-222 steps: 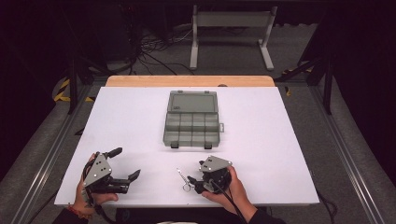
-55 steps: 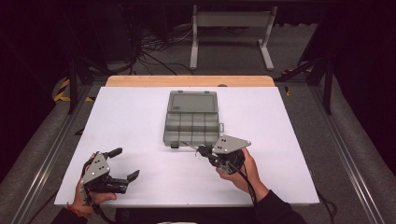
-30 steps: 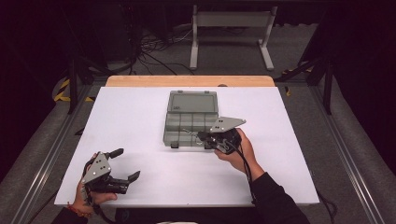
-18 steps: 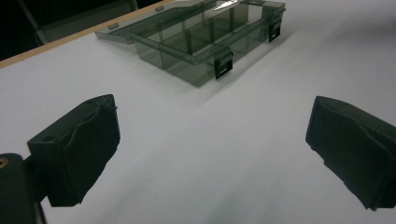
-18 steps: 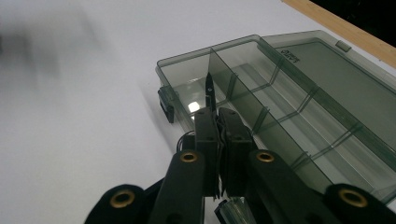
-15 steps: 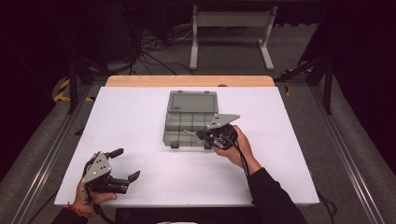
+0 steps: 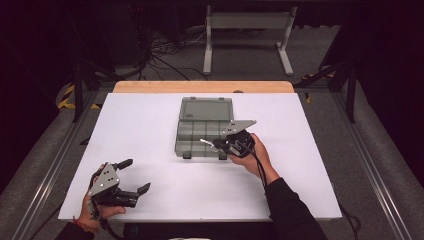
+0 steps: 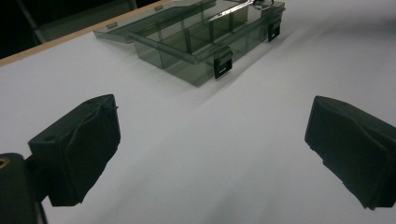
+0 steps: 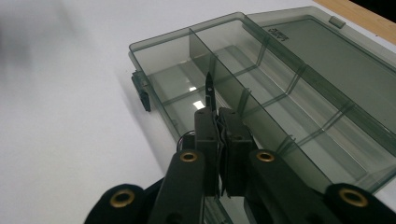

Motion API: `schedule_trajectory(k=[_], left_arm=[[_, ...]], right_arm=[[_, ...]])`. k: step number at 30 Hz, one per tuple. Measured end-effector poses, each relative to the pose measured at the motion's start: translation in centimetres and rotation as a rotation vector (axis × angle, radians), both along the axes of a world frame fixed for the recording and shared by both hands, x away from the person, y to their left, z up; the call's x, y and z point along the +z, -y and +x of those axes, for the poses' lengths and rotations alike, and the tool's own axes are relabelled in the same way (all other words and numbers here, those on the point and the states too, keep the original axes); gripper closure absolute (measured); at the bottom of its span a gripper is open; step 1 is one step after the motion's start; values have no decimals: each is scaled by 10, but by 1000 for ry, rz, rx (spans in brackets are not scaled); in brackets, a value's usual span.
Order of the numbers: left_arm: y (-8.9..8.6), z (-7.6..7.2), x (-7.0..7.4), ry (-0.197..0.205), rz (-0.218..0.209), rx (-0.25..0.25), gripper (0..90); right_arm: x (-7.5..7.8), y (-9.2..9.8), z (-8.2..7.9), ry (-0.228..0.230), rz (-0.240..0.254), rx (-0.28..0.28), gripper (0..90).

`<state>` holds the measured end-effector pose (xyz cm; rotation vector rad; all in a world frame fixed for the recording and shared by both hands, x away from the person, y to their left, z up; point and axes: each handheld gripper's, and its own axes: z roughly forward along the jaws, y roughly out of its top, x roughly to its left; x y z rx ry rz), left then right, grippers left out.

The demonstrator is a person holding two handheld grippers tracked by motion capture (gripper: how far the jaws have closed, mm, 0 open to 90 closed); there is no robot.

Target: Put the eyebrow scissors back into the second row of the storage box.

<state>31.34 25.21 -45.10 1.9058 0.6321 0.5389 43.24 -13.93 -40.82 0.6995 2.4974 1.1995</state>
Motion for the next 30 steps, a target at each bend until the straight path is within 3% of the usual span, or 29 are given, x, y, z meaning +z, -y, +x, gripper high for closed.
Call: schedule_trajectory(k=[15,30], left_arm=[[0,-1,1,8,11,-4,44],[0,-1,1,8,14,0,43]], right_arm=[[-8,2,9,-9,-23,-38,880],[-8,3,8,-1,-16,-53,900]])
